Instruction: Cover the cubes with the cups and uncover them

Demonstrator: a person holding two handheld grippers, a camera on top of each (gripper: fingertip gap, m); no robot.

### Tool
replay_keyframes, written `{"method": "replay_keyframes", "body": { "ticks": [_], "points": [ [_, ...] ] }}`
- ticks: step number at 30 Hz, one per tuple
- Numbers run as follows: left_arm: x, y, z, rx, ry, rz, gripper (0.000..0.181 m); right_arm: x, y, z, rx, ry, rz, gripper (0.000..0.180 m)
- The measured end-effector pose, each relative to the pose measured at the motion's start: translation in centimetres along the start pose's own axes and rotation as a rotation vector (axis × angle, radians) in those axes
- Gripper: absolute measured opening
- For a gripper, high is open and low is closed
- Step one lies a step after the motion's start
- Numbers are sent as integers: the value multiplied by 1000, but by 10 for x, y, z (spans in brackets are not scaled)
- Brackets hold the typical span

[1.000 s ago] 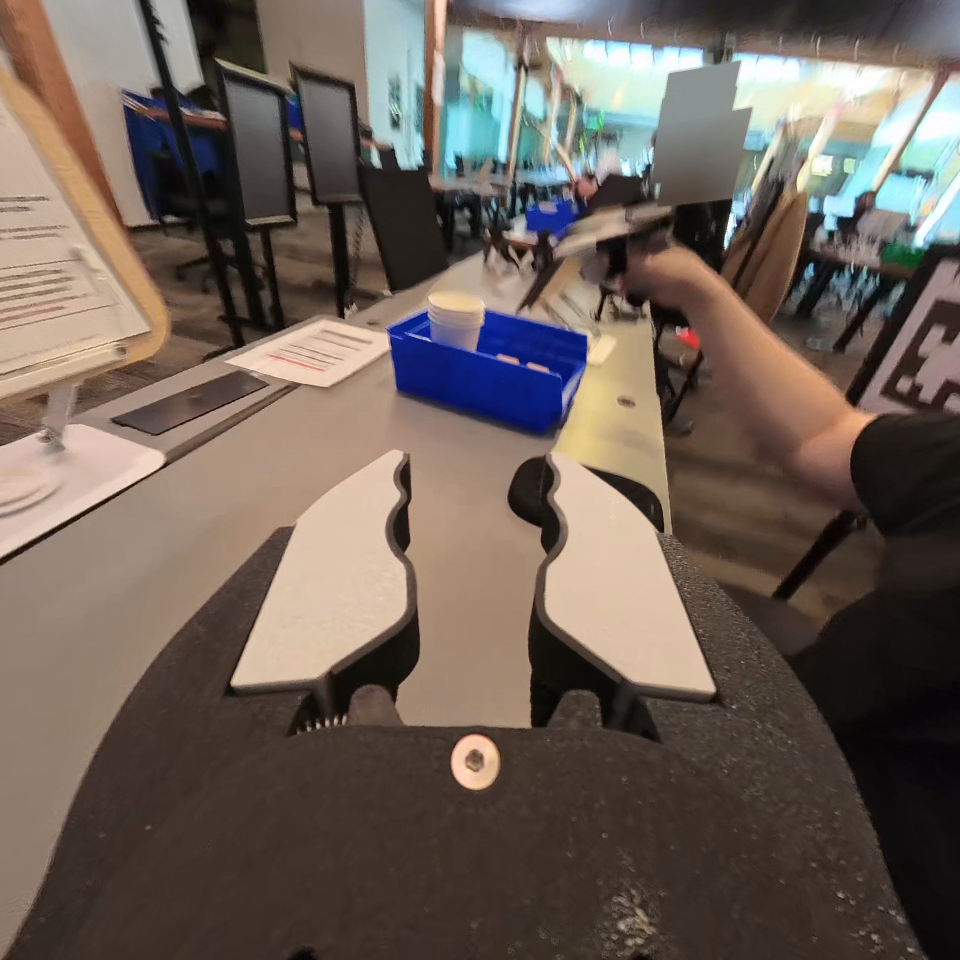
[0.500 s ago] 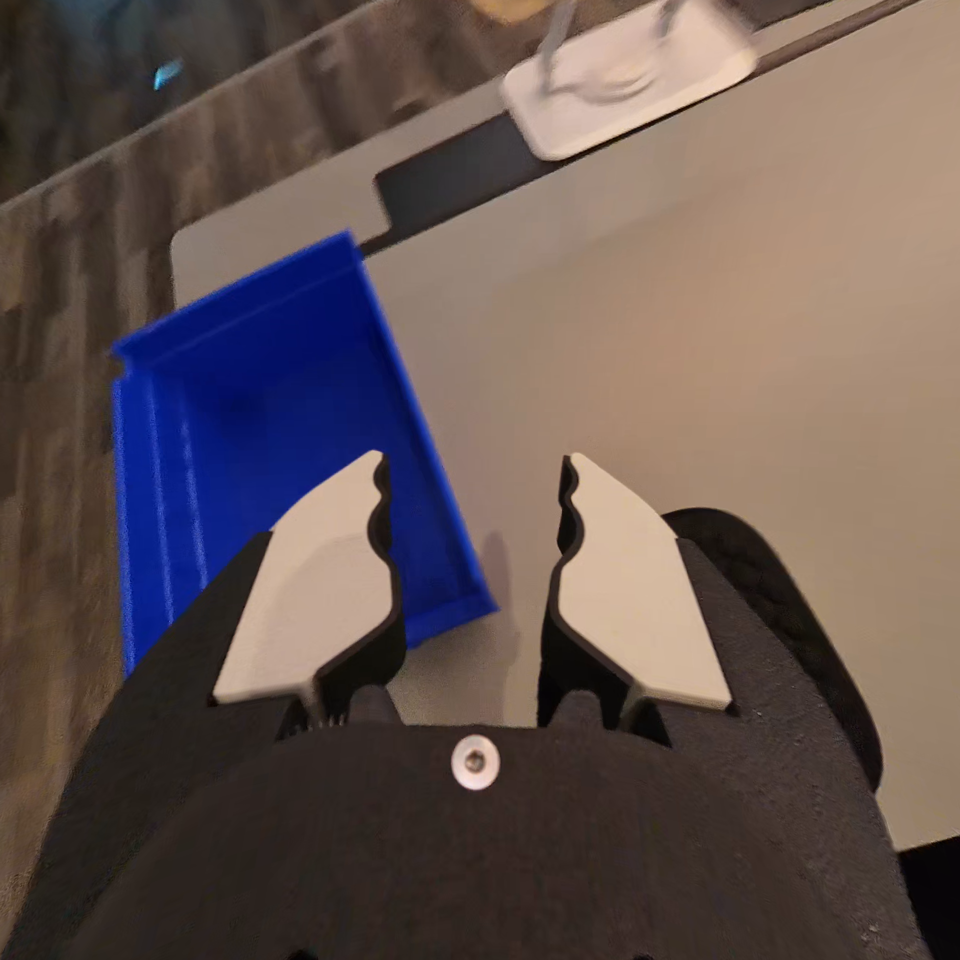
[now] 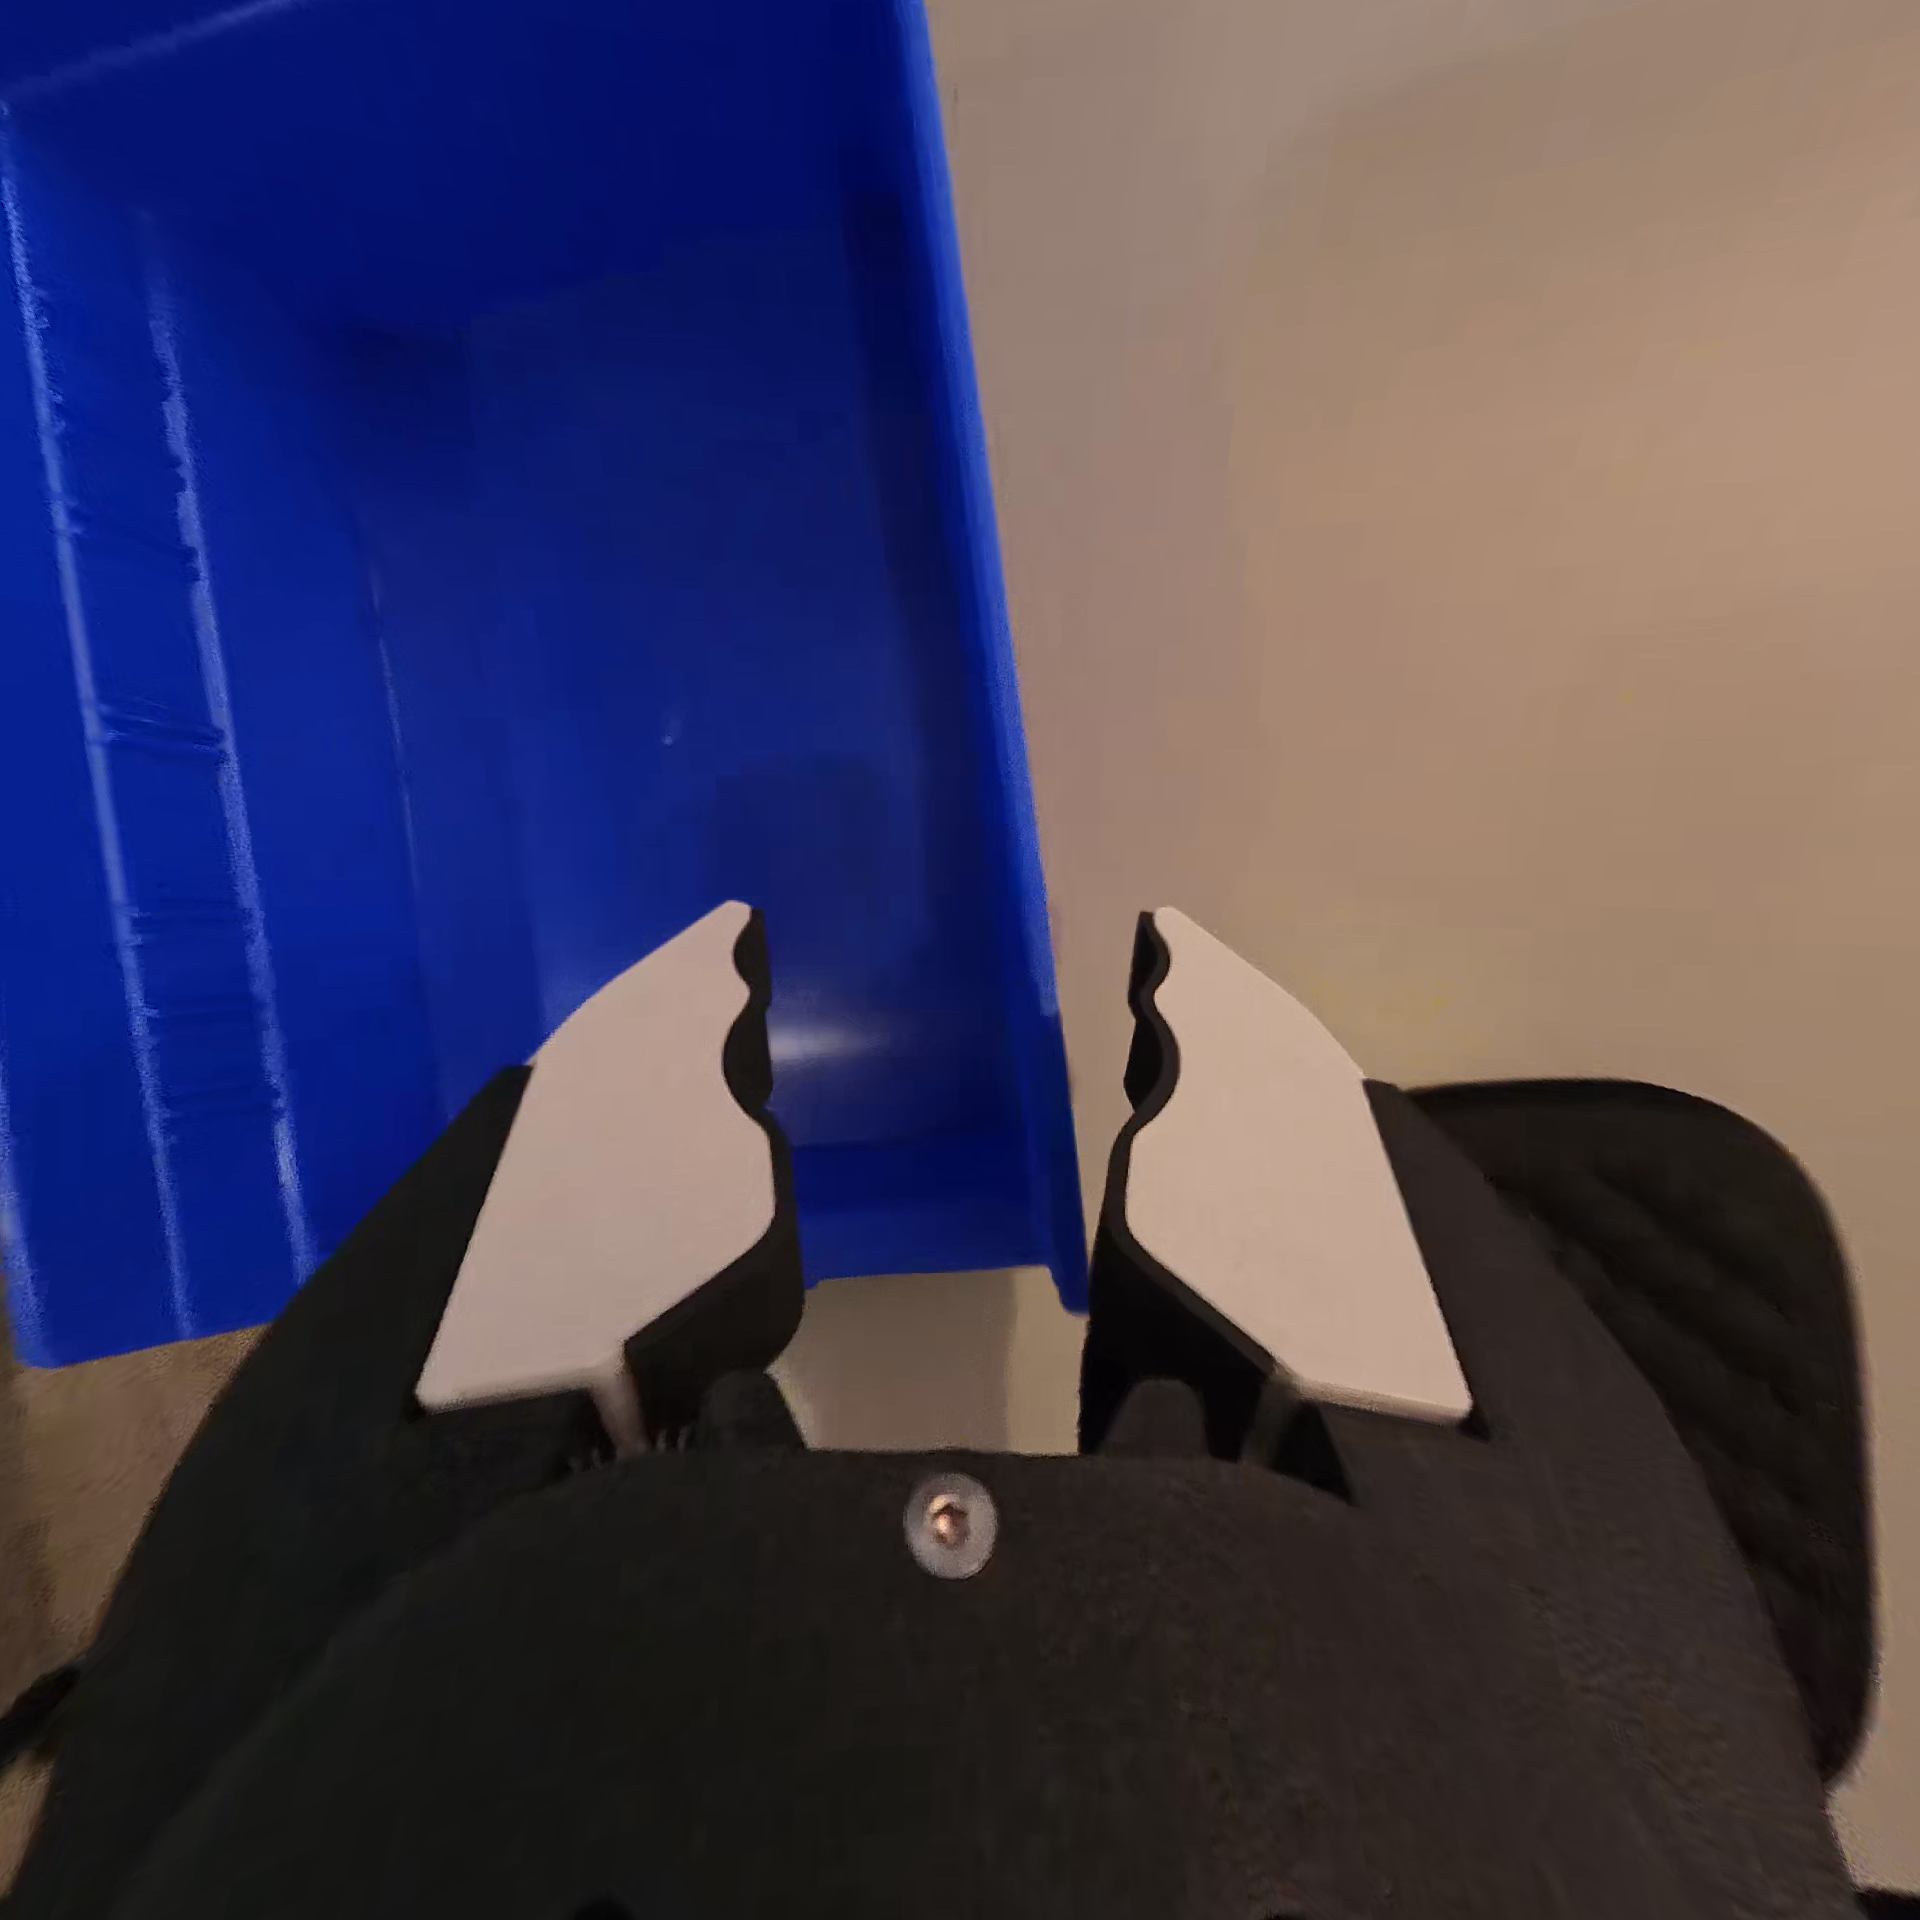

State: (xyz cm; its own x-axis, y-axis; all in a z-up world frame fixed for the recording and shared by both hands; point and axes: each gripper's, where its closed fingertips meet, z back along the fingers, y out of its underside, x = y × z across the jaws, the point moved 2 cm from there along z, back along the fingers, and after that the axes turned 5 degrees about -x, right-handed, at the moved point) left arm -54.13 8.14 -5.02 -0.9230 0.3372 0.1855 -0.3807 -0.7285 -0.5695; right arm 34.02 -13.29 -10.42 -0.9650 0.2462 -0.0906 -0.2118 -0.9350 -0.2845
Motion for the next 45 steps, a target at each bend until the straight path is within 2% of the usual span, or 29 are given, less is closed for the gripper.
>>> {"method": "replay_keyframes", "body": {
  "ticks": [2,3,4,5,6,11,16,25,38,45],
  "points": [
    [5,1,-14,54,-69,-17,64,1,0,0,-9,-20,-7,18],
    [4,0,-19,71,-69,-17,56,1,0,0,-12,-28,-10,17],
    [-2,0,-25,84,-34,-8,40,1,0,1,-14,-37,-12,16],
    [-9,-2,-29,92,0,4,17,2,0,1,-14,-48,-12,15],
    [-11,-5,-32,94,1,9,7,2,0,1,-17,-62,-14,14],
    [-28,-23,-41,113,-8,-8,6,5,0,2,-28,-168,-66,6],
    [-66,-41,-46,132,-20,-63,7,5,0,2,-27,-177,-61,6],
    [-172,-69,-43,86,36,-111,7,5,0,2,-9,-185,-64,6],
    [-308,-77,-20,31,62,-288,9,5,0,2,17,-191,-64,6],
    [-376,-85,-6,-19,106,-339,21,5,0,1,24,-211,-121,5]
  ]
}}
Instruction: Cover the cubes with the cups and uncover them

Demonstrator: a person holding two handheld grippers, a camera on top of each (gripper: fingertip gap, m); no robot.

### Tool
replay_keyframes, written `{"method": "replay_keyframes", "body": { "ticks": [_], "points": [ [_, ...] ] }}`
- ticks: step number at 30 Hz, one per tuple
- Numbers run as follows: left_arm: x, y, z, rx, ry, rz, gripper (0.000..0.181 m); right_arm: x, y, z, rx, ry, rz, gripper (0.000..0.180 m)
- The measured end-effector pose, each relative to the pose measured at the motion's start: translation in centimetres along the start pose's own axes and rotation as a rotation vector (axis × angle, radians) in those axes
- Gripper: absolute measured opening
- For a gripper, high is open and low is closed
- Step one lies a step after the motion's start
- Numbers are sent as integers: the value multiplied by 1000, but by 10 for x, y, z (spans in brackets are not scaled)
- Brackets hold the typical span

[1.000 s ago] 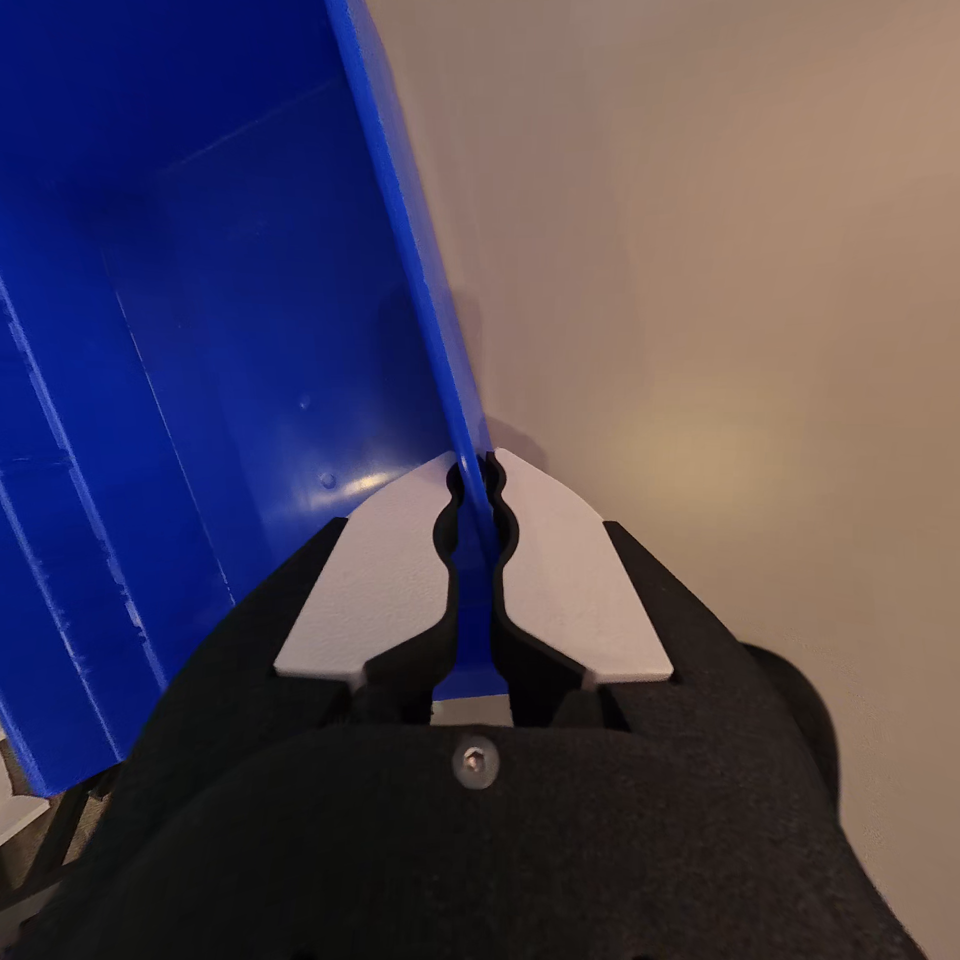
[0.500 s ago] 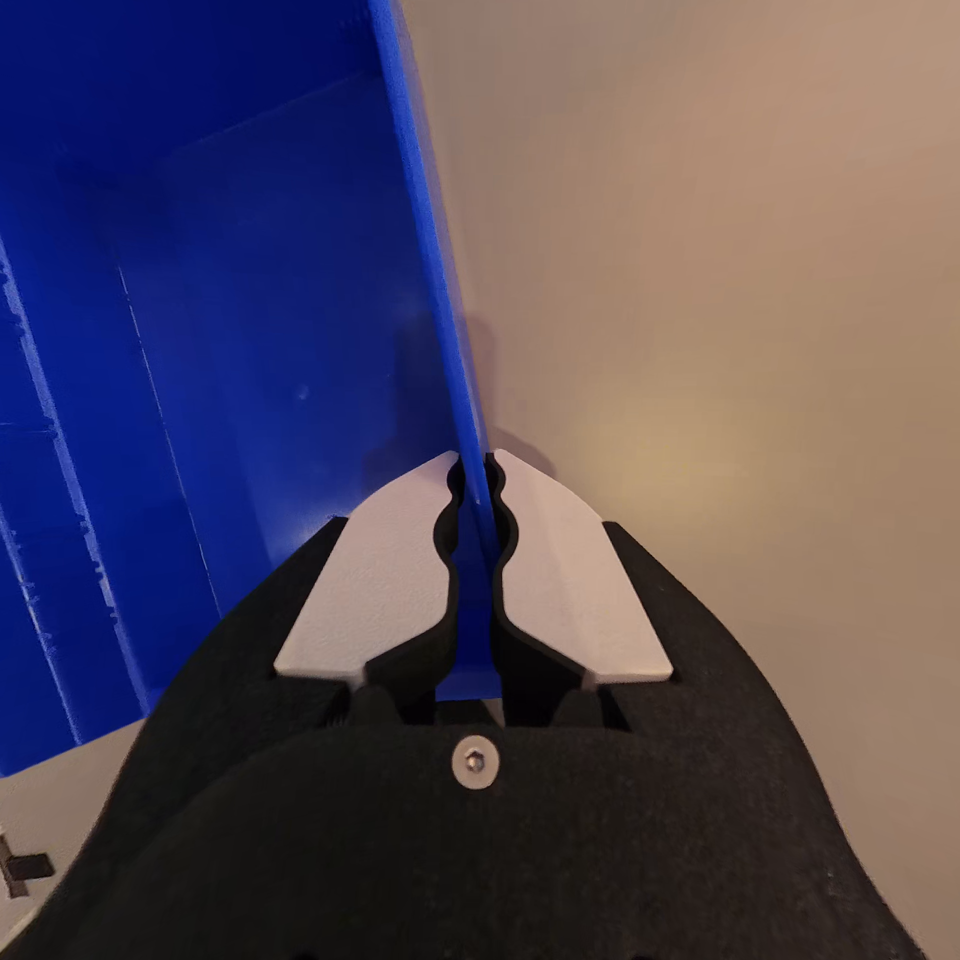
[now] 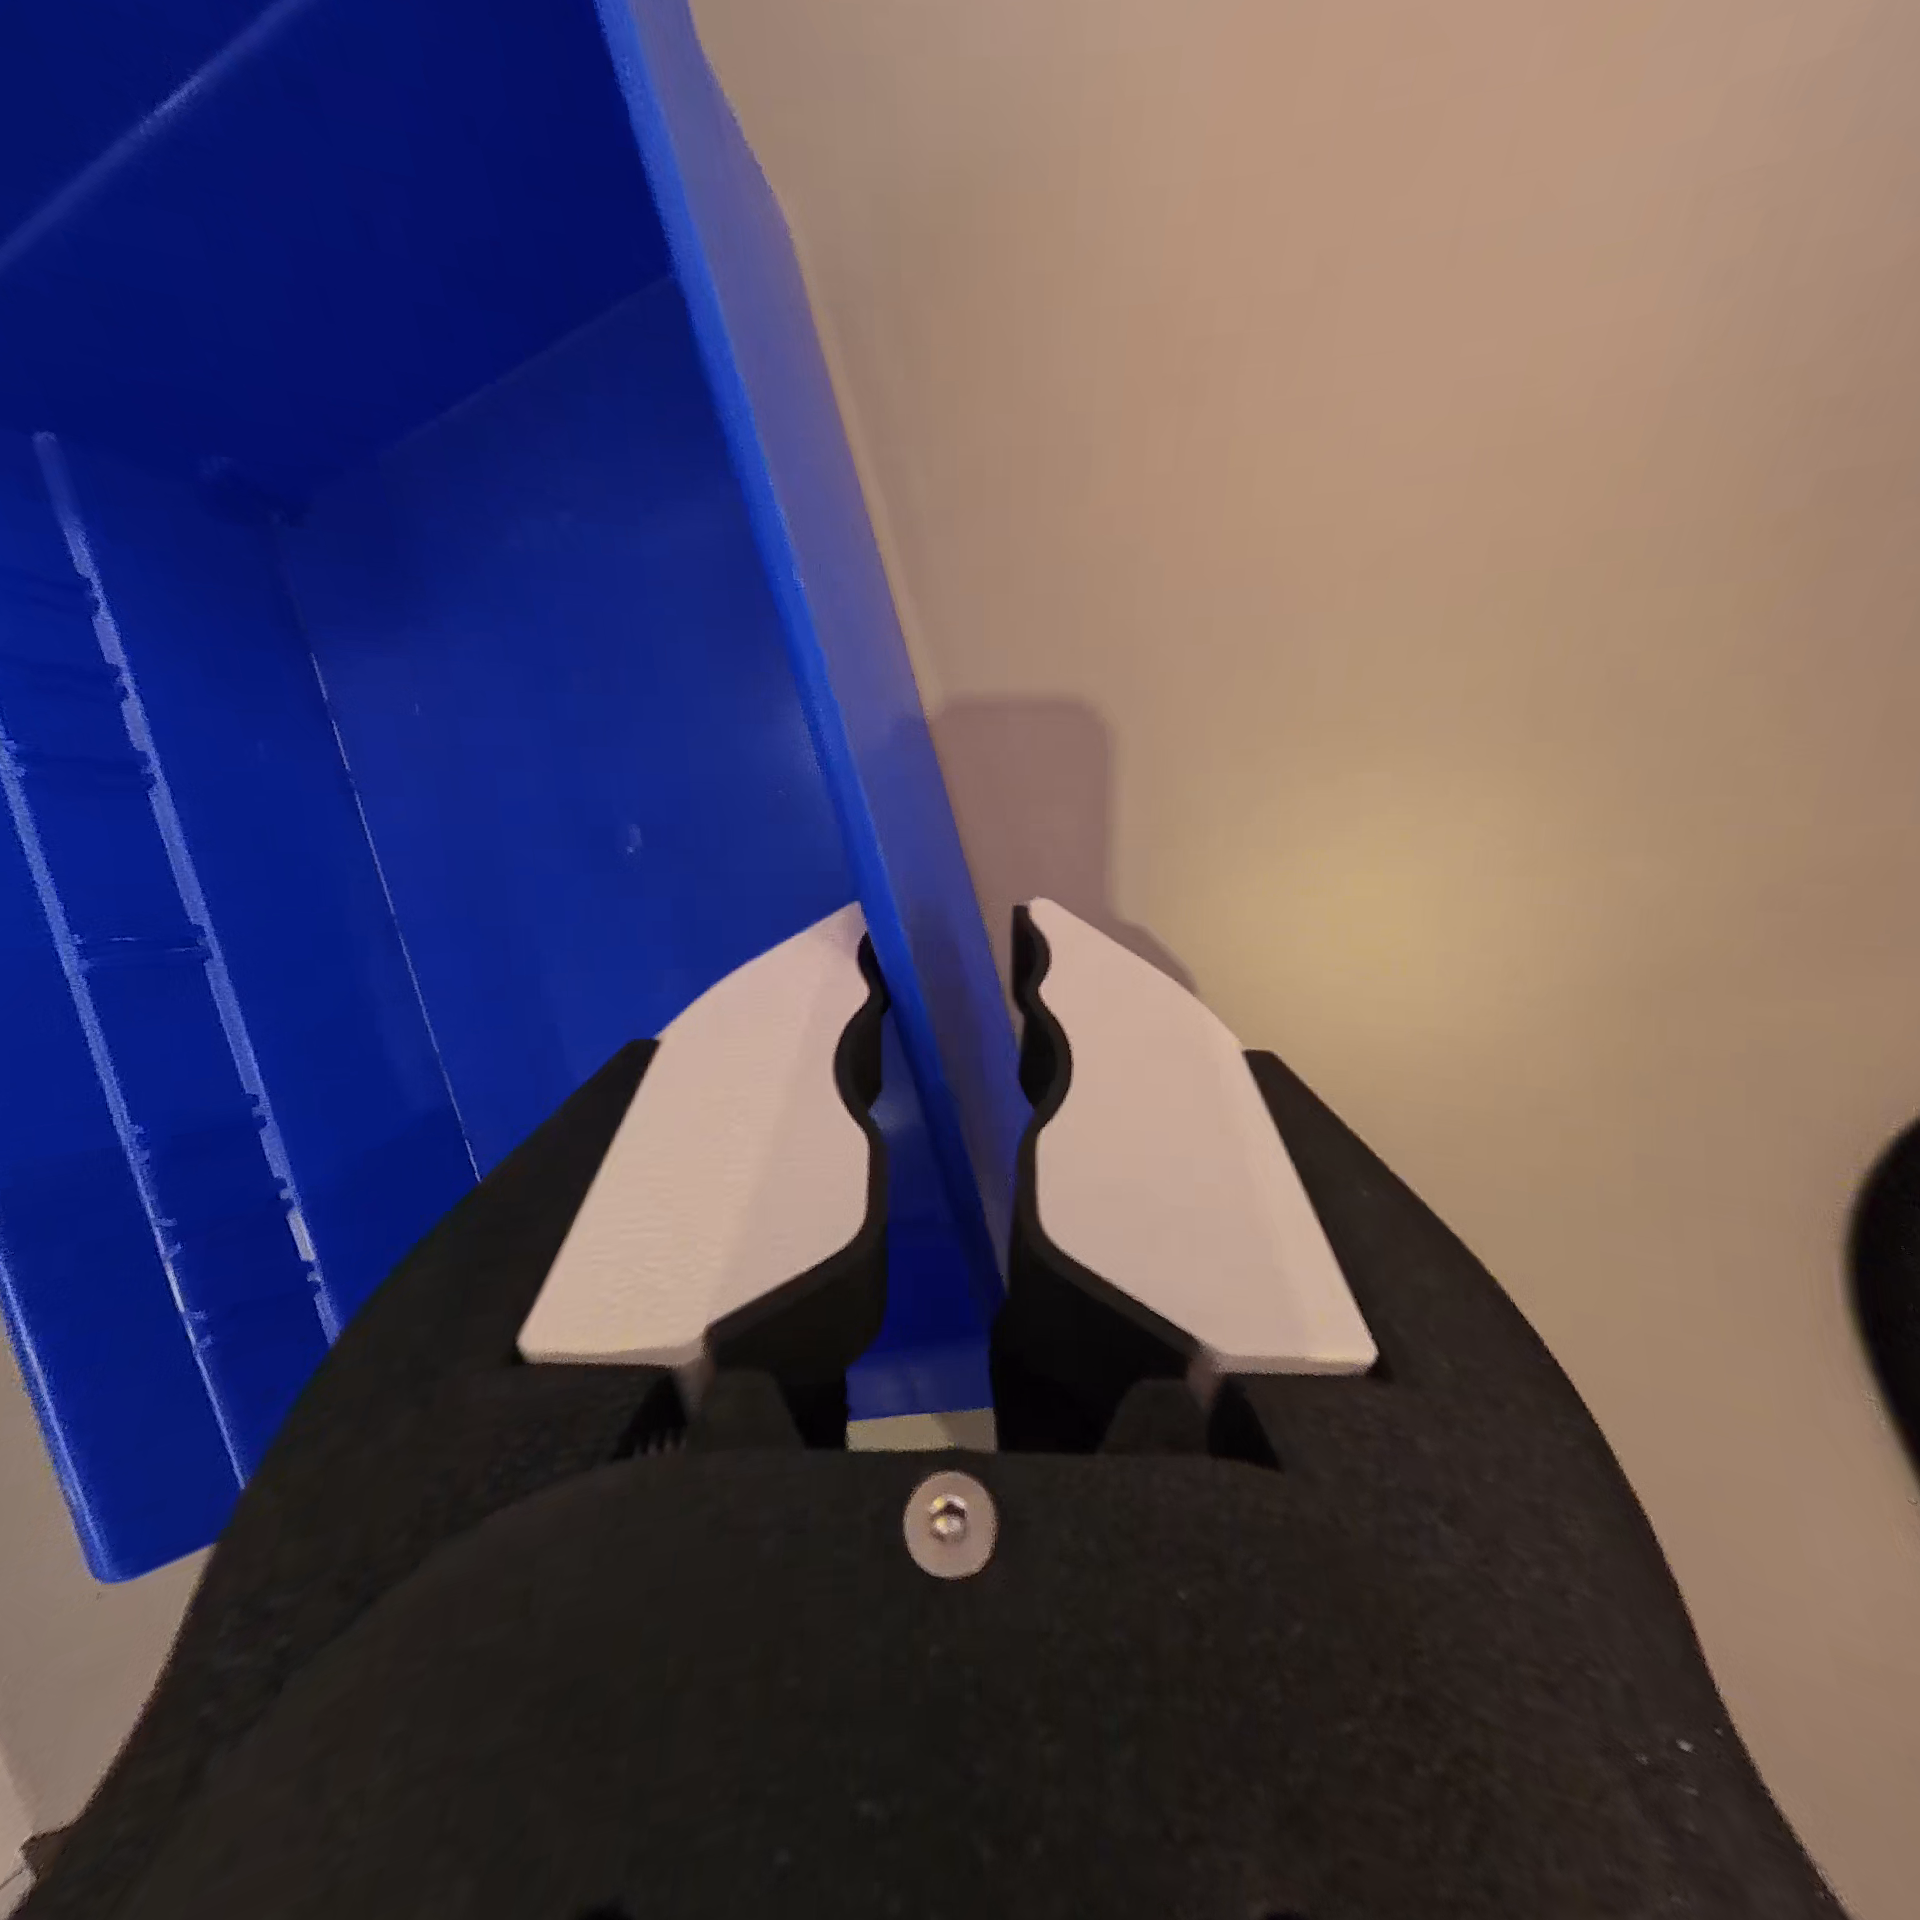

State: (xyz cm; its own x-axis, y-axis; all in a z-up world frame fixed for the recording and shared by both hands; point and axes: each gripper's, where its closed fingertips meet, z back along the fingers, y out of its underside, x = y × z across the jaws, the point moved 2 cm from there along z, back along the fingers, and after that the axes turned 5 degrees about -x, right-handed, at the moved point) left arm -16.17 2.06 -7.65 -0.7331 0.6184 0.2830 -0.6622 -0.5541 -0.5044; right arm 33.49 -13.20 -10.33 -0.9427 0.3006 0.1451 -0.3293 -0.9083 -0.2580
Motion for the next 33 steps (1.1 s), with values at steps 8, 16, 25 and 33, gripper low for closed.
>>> {"method": "replay_keyframes", "body": {
  "ticks": [8,16,25,33],
  "points": [
    [-33,-36,37,-198,98,1,43,0,0,-1,23,71,-14,6],
    [7,-7,98,-411,197,51,43,0,0,-1,-4,-15,-69,5],
    [127,91,117,-436,56,273,40,-1,7,1,-20,-91,-137,5],
    [180,168,120,-404,-10,401,40,2,11,14,-18,-59,-165,4]
  ]
}}
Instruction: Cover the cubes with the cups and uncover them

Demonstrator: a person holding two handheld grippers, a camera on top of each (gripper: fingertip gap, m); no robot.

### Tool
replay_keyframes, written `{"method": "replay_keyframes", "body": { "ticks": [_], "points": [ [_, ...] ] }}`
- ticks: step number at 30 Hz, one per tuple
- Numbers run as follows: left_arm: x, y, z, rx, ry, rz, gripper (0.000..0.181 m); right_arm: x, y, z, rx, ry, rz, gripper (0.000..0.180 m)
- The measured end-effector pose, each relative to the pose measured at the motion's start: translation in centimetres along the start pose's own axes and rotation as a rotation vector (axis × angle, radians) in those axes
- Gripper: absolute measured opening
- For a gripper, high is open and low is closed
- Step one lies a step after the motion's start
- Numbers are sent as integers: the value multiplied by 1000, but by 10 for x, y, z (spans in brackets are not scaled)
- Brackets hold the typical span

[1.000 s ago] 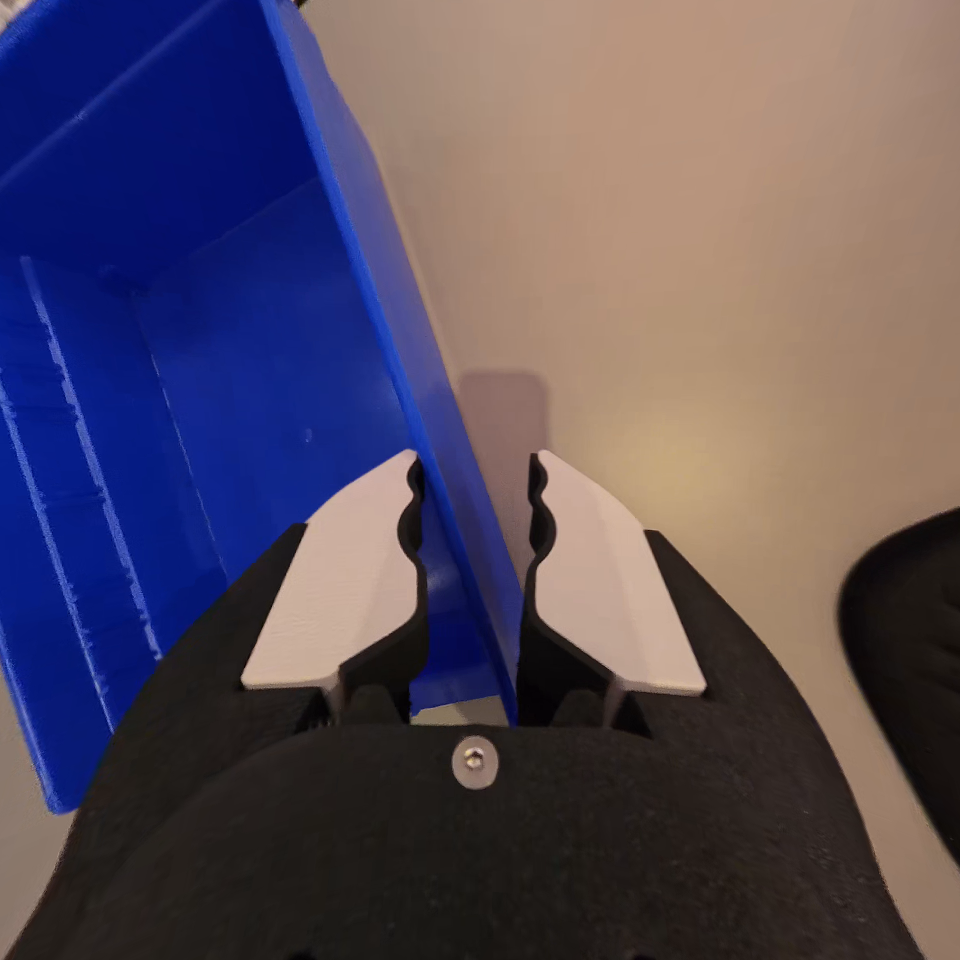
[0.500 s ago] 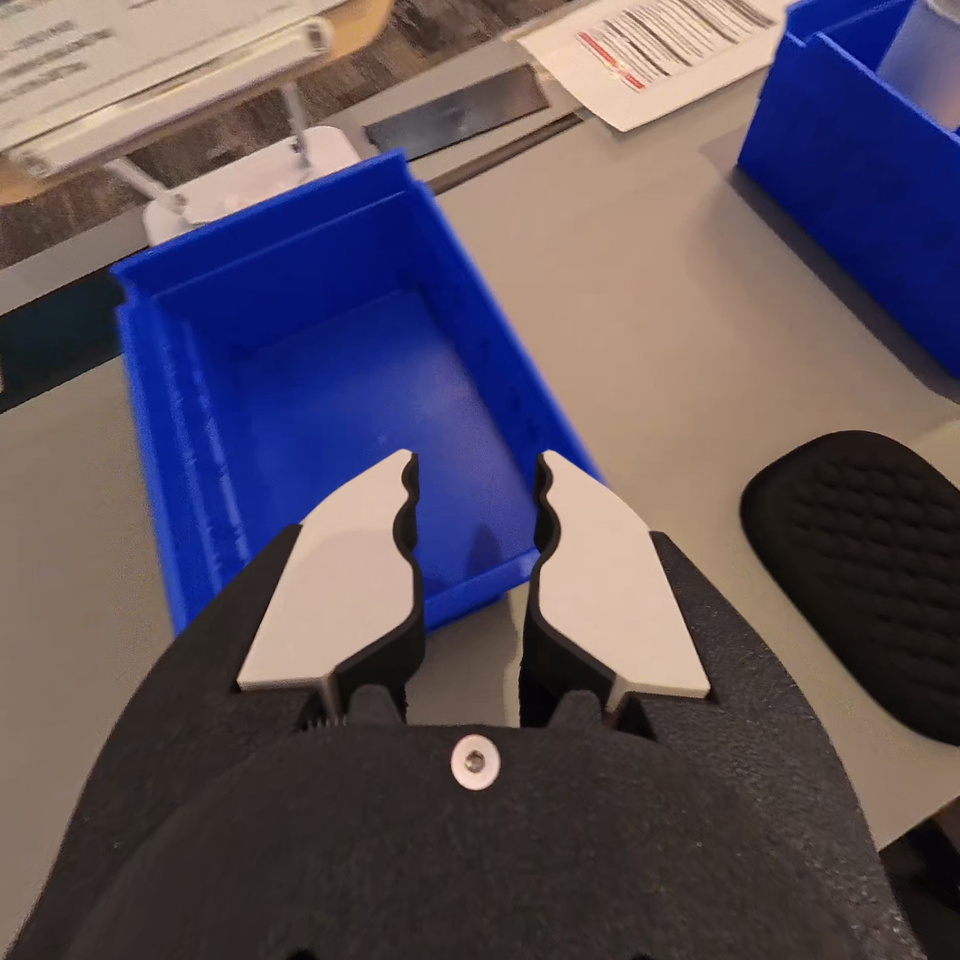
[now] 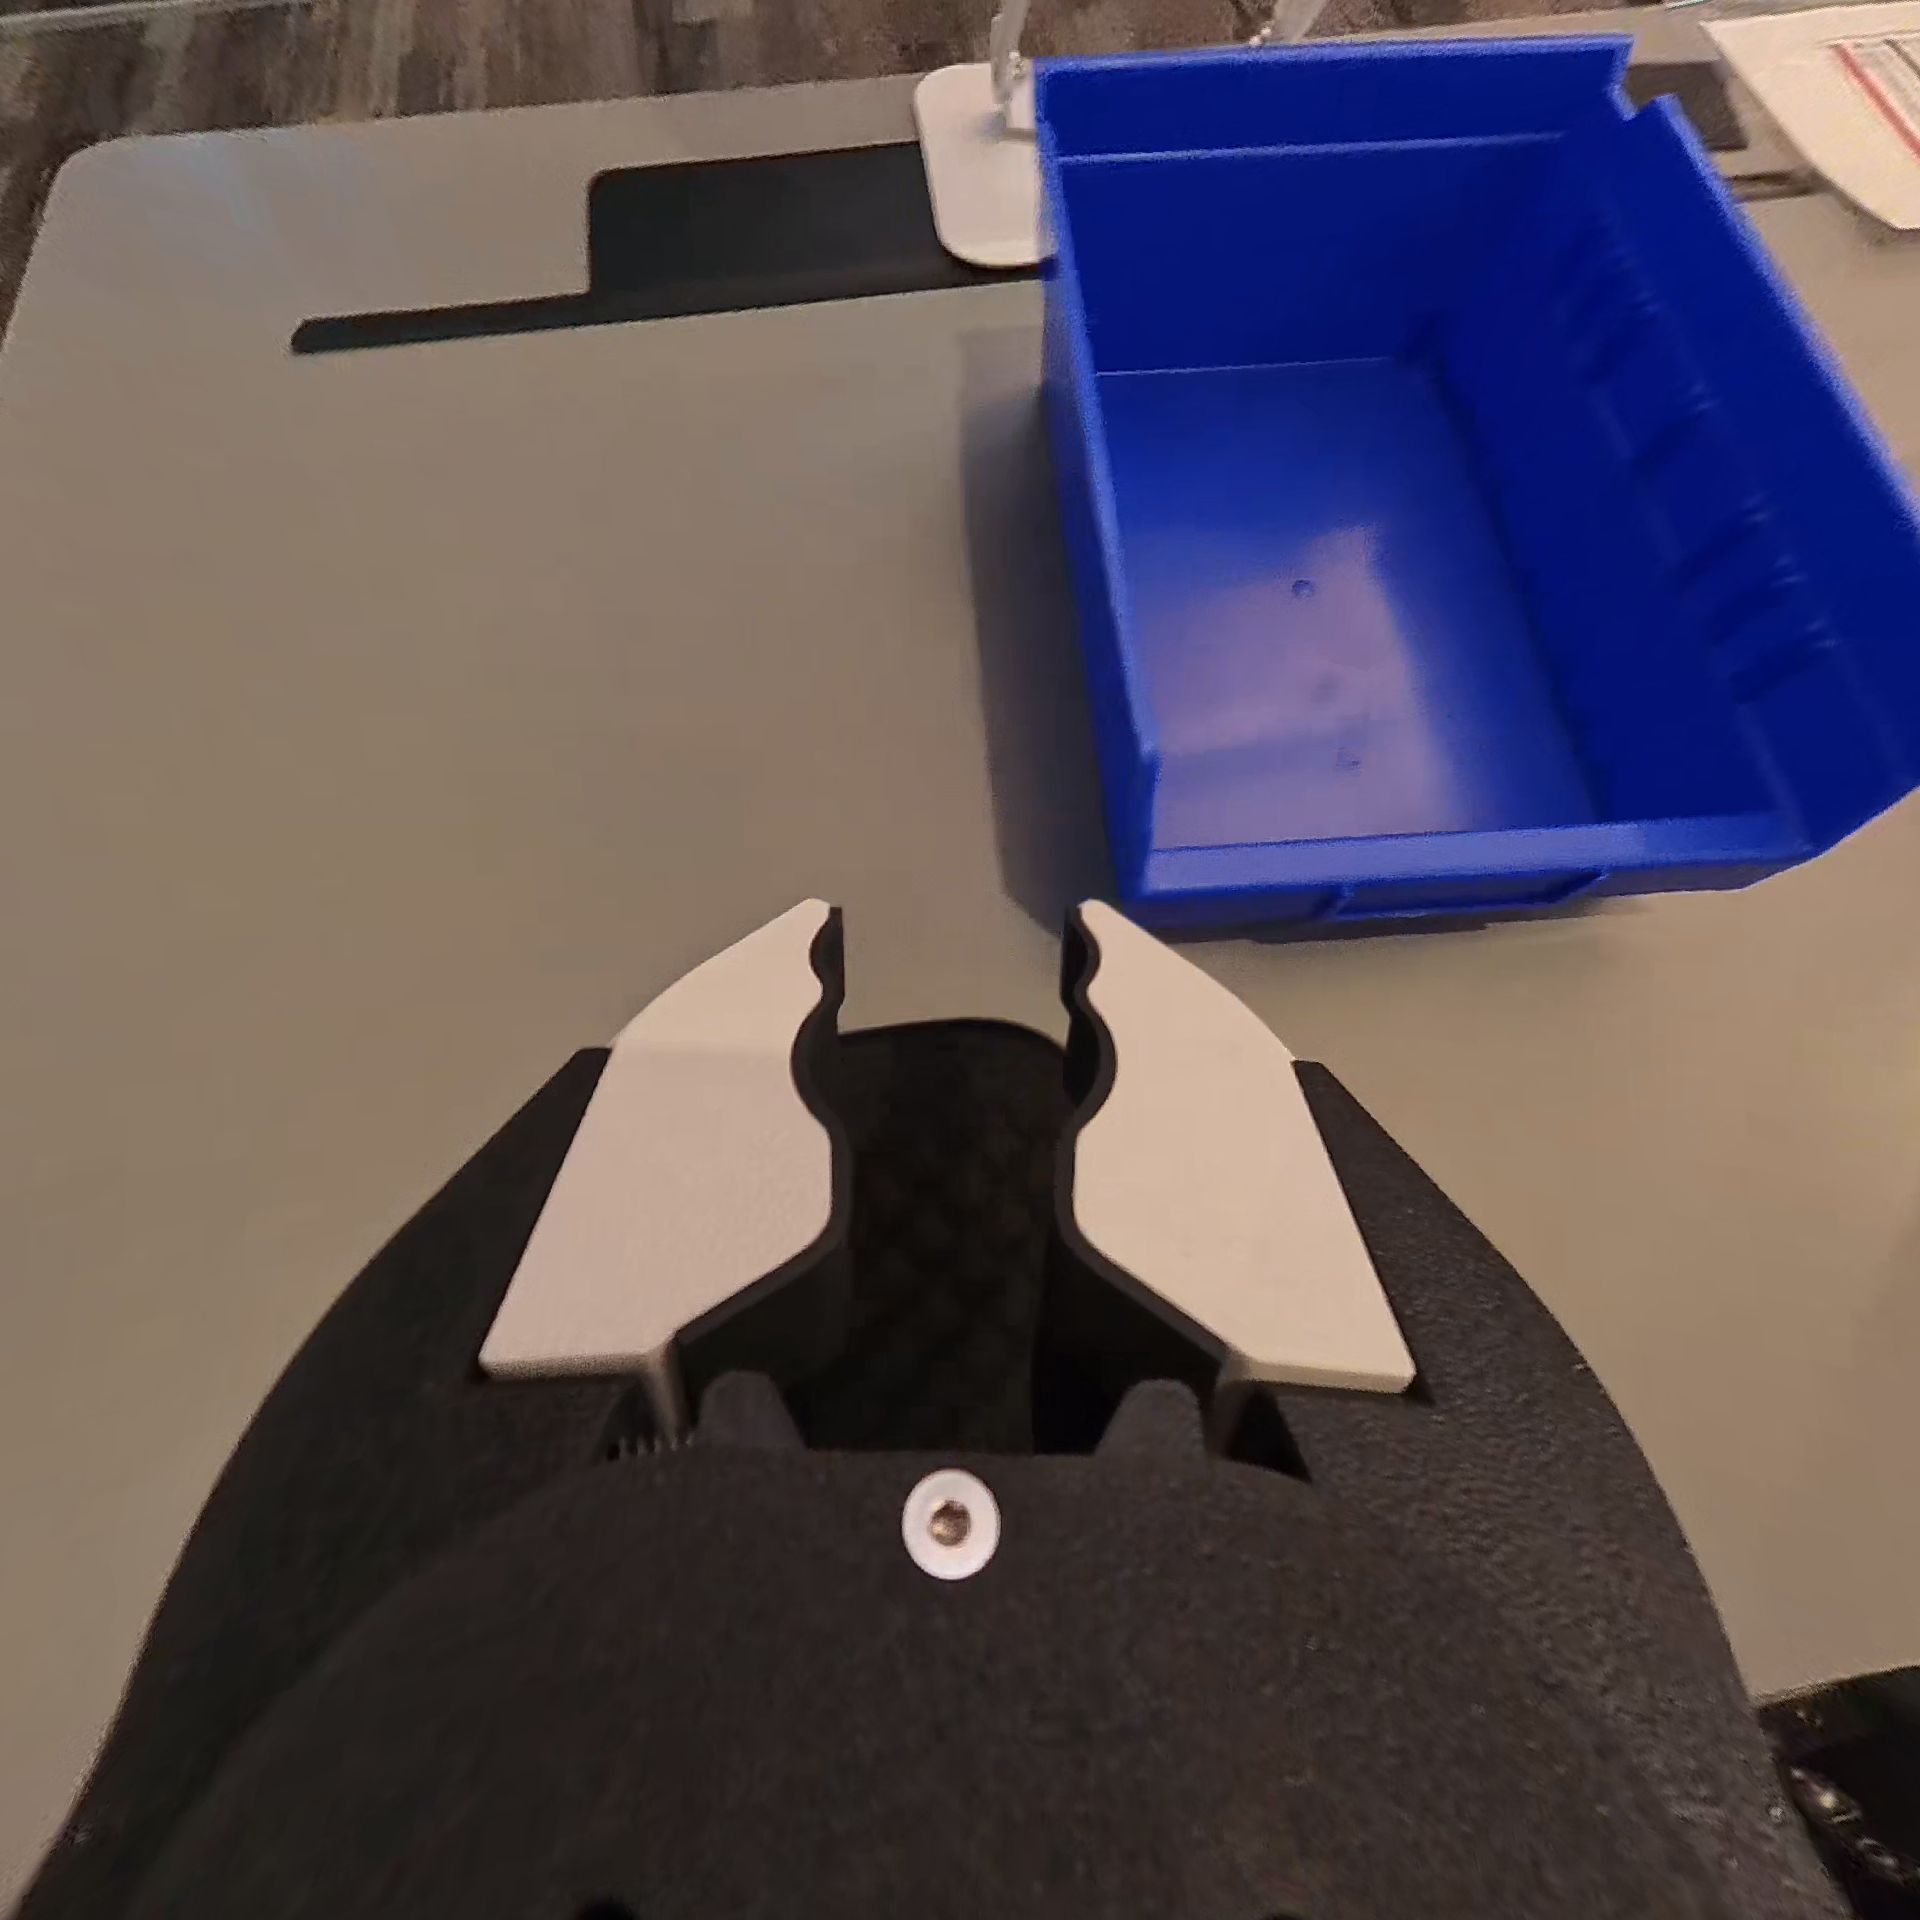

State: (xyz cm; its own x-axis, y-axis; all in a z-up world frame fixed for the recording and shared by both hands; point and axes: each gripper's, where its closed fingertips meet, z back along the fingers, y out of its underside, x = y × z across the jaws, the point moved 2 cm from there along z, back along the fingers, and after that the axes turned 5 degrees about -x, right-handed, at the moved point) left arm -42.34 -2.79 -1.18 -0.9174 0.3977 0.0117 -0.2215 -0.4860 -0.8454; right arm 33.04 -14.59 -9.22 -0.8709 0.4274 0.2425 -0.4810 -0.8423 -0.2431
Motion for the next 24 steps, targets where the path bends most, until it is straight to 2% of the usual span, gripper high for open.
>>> {"method": "replay_keyframes", "body": {
  "ticks": [8,13,19,24],
  "points": [
    [46,27,17,-10,-38,82,39,22,10,26,27,-19,-11,5],
    [65,41,22,-14,-44,120,39,57,9,63,35,-10,3,4],
    [82,53,31,-42,-30,162,39,142,-2,114,37,-35,58,5],
    [103,64,46,-60,-37,198,39,251,-16,140,29,-64,182,4]
  ]
}}
